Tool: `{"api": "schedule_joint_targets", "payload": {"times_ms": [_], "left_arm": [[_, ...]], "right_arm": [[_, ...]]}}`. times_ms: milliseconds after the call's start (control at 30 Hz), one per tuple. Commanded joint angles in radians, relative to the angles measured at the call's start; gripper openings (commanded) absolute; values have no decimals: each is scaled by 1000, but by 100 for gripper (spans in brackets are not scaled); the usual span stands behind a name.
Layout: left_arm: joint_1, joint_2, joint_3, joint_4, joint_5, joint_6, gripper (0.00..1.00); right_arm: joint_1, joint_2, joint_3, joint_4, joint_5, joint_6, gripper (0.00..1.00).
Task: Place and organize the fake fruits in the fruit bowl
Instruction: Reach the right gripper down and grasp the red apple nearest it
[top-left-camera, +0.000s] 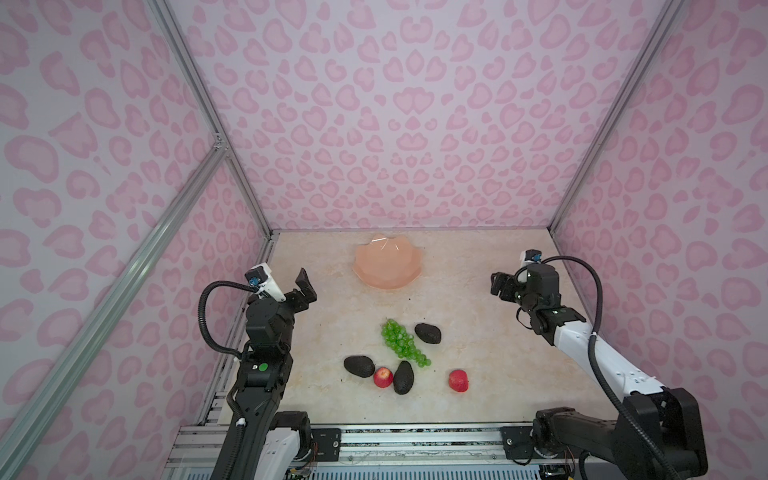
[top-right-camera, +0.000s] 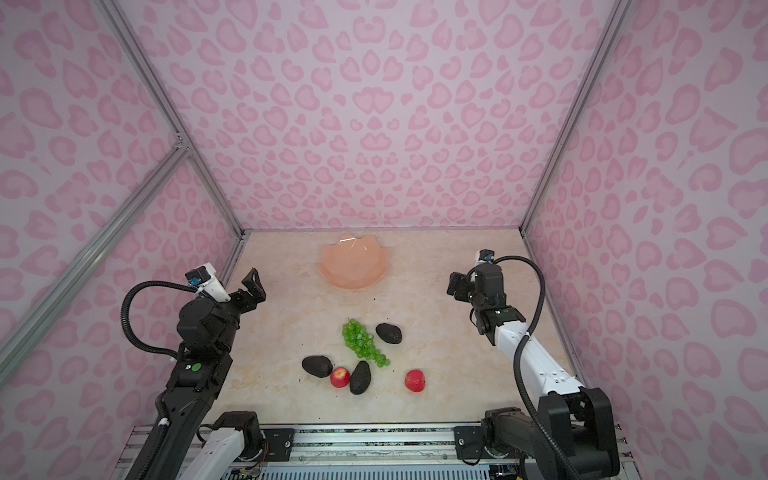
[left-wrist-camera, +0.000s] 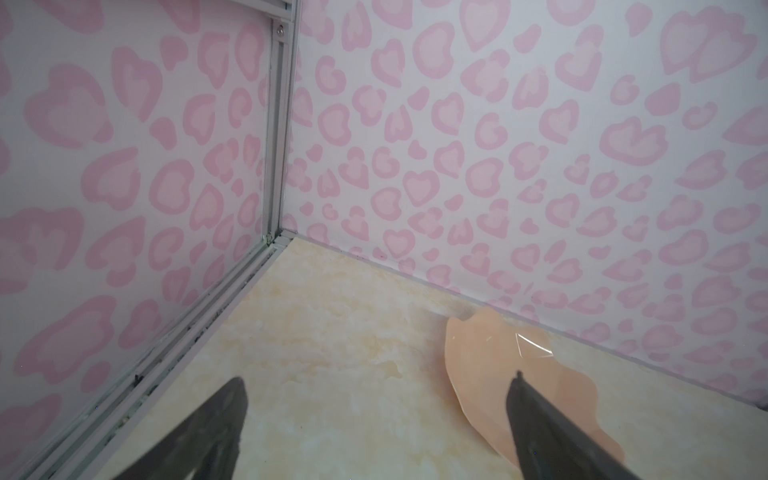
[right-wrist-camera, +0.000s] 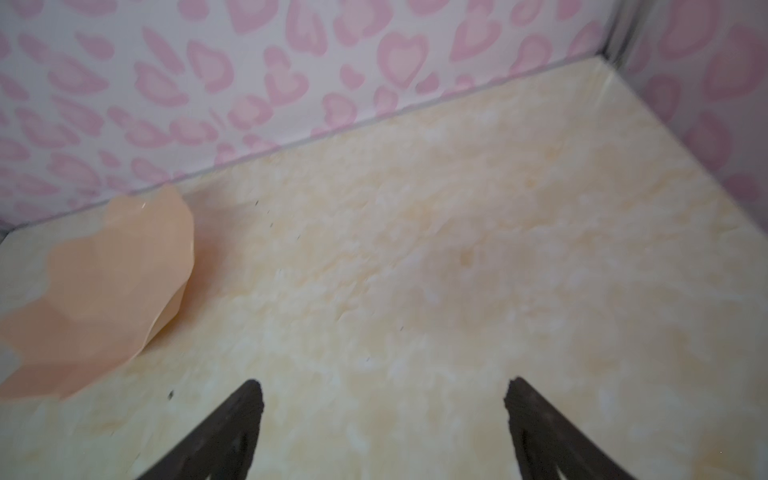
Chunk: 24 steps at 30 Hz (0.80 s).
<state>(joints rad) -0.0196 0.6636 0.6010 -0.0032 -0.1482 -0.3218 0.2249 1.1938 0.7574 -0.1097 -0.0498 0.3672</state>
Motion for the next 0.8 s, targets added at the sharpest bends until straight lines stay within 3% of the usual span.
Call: {"api": "schedule_joint_targets", "payload": {"times_ms": [0, 67, 167, 333, 467, 600, 767], "left_arm": [[2, -74, 0, -226, 49, -58, 99], [3, -130, -8, -271, 45, -81, 99], [2, -193, -21, -324, 67, -106, 99], [-3, -230, -39, -373, 61, -153, 99], [-3, -266, -75, -365, 75, -199, 99], [-3, -288, -94, -348, 79, -219, 99], [-2, -266, -72, -366, 76, -200, 99]], "right_arm": [[216, -48, -3, -364, 109, 101, 90], [381, -77, -17, -488, 213, 228, 89], [542, -113, -54, -576, 256, 391, 88], [733, -155, -113, -582, 263, 568, 85], [810, -152, -154, -561, 256, 665, 85], [809, -145, -203, -473, 244, 684, 82], [809, -63, -242, -342, 201, 710, 70]]}}
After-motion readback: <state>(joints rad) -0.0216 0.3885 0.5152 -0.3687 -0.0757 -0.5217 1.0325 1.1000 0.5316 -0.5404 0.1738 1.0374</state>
